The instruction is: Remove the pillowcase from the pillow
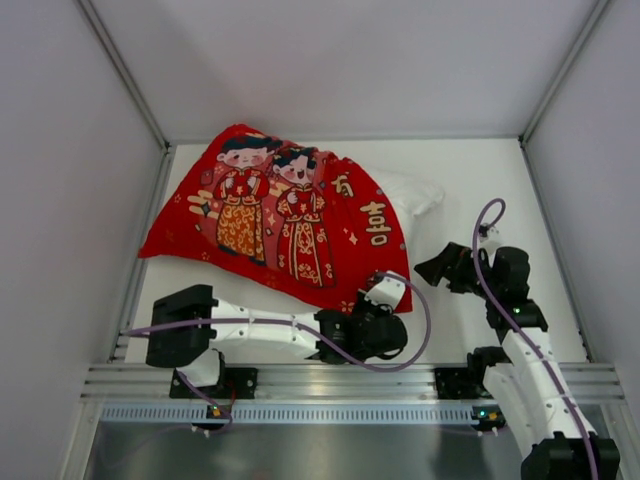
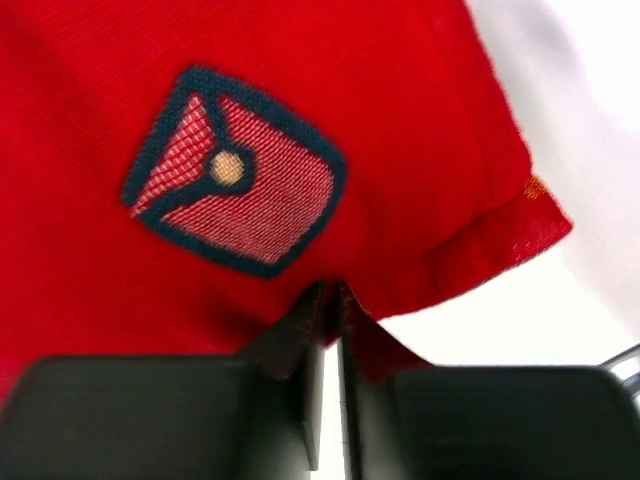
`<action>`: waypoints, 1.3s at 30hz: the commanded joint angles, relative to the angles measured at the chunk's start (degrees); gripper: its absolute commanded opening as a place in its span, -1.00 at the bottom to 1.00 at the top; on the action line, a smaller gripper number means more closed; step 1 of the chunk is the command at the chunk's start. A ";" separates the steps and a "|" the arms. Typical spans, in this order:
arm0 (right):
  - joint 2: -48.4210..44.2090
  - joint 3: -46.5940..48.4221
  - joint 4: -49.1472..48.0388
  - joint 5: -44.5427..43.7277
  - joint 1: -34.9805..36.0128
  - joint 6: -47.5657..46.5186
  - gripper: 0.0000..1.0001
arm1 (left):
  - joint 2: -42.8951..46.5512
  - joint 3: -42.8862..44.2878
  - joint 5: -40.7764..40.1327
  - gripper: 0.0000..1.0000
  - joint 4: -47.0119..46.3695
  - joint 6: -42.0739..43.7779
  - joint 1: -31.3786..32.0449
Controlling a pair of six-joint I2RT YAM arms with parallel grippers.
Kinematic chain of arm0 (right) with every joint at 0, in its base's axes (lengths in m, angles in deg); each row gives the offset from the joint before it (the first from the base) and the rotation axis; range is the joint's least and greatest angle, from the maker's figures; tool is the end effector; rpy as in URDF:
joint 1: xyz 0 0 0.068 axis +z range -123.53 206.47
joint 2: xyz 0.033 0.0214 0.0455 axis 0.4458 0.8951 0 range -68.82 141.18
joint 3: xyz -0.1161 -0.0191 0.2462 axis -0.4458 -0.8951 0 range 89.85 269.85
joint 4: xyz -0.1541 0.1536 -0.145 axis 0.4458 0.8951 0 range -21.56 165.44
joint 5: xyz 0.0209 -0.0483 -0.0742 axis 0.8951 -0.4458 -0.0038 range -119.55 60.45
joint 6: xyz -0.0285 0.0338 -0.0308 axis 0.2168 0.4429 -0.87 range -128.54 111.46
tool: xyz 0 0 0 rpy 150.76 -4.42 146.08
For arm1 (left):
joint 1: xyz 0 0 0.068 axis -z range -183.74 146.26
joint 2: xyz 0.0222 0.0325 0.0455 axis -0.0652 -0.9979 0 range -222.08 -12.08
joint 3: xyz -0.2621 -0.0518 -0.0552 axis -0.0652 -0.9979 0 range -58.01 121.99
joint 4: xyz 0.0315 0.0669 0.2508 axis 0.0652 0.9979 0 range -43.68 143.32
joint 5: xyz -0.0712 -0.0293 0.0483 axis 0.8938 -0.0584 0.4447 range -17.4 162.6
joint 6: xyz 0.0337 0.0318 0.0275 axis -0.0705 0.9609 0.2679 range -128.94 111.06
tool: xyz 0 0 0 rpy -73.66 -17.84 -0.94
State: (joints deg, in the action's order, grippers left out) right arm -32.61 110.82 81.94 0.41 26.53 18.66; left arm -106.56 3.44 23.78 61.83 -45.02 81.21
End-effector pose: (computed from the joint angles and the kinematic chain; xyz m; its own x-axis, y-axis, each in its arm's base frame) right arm 0.1511 0.0178 0.2126 -0.6281 0.3954 -0.6702 -0.1704 0.7705 0.6143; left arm 0.0569 -0.3396 0.2204 -0.4138 0.2771 -0.8672 0.4557 0.8877 0.0662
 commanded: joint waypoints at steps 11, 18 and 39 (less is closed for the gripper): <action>-0.87 0.21 -4.44 1.25 2.05 -0.13 0.99 | 2.81 4.98 -0.05 0.36 -2.68 5.31 6.02; -2.10 0.30 -2.86 0.72 1.97 -0.66 0.99 | -2.37 8.77 -1.10 0.70 -5.48 8.56 5.06; -1.32 0.30 -5.76 2.92 1.97 0.22 0.99 | 1.91 -2.28 -0.76 -1.00 -10.93 1.89 -6.81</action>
State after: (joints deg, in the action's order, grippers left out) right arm -34.53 110.82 81.13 1.70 27.60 18.68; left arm -109.94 5.48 24.74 51.82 -41.22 75.13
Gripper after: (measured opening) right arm 0.993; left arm 0.025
